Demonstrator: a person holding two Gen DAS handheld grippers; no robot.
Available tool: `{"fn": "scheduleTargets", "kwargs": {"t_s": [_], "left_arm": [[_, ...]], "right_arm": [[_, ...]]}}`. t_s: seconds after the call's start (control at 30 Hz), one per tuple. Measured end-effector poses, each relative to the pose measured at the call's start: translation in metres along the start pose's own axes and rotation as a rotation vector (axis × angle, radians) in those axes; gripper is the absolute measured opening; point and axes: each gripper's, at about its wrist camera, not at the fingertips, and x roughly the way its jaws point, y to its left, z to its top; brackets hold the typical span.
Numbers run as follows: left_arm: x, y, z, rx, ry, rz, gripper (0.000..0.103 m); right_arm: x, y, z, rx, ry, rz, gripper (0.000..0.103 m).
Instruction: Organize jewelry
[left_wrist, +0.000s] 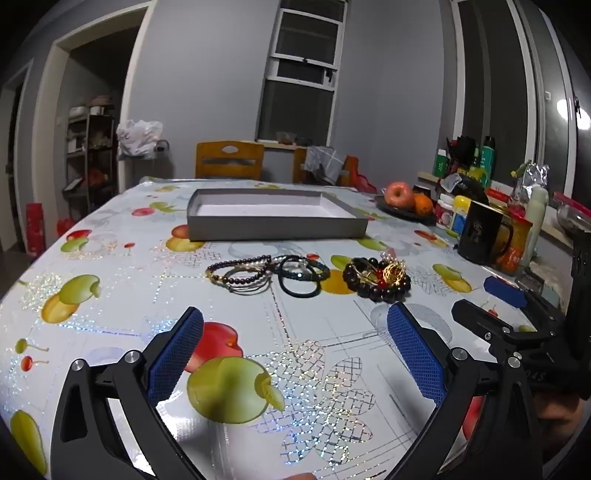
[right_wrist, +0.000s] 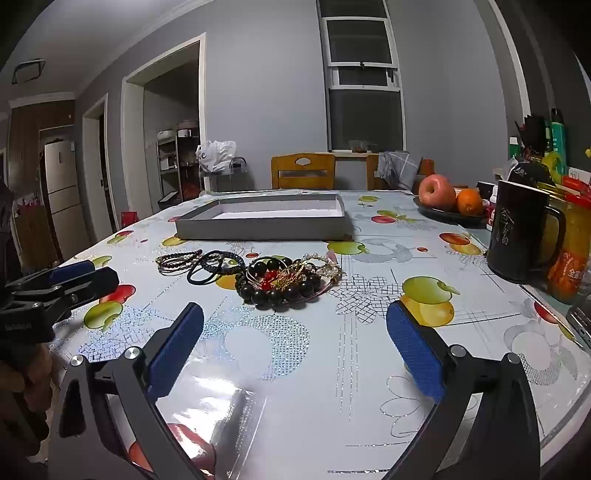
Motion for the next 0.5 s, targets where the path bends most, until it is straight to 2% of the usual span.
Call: {"fn": "scheduleTargets", "kwargs": {"t_s": [0.5], "left_arm": [[-0.0029,0.0098,0.0038,-0.006,0.03,-0.008,0.099]], "right_arm": [[0.0004,0.0001,0.0004,-0.006,0.008,-0.003,0.098]]}}
